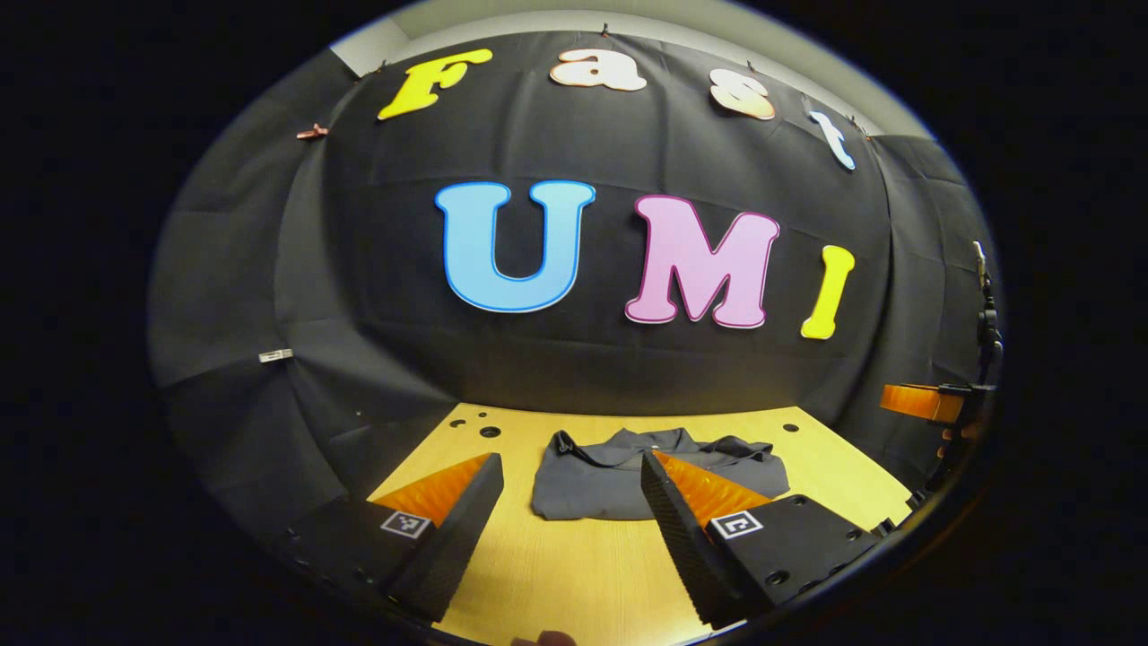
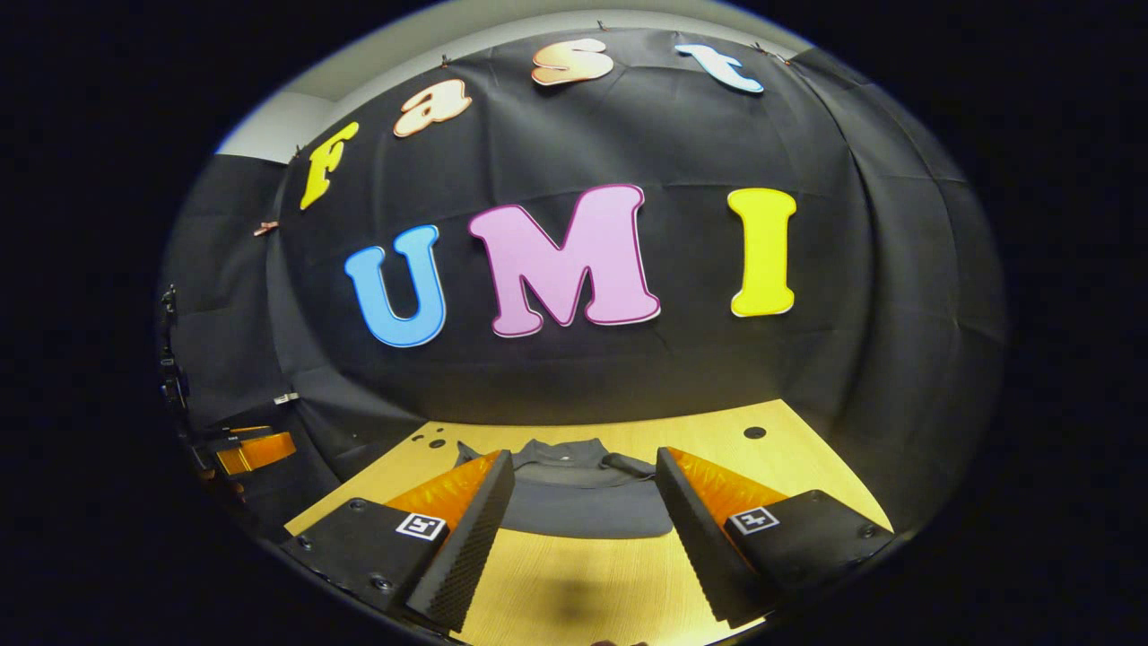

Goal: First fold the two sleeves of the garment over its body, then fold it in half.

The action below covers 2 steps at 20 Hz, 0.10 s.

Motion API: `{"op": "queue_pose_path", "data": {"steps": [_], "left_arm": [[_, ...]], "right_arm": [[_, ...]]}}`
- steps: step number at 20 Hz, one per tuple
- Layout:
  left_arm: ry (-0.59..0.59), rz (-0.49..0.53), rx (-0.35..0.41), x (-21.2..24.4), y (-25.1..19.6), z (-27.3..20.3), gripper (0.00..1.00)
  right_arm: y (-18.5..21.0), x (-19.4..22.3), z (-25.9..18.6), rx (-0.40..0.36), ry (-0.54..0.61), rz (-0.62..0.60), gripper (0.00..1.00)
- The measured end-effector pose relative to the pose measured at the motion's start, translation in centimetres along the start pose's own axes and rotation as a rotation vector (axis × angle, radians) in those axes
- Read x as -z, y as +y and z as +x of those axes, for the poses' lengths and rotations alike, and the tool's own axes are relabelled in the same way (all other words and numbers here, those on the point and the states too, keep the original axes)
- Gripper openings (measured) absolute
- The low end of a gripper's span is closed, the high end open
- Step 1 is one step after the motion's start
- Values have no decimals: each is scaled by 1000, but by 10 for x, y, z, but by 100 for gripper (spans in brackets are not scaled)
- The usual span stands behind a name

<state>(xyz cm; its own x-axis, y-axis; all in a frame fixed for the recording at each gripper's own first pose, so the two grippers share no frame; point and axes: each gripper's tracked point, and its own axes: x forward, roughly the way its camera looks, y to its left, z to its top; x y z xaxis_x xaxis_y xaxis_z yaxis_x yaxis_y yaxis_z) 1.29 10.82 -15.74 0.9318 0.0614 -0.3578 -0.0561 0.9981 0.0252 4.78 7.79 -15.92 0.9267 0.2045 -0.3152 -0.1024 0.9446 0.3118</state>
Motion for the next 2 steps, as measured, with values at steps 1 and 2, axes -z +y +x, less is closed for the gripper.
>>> {"op": "queue_pose_path", "data": {"steps": [1, 2], "left_arm": [[-5, -10, -8, -2, -5, -9, 97], [-11, -12, -6, -3, -10, -16, 98]], "right_arm": [[0, -3, -7, -8, -6, 2, 98], [0, -5, -12, -13, -12, 3, 98]]}}
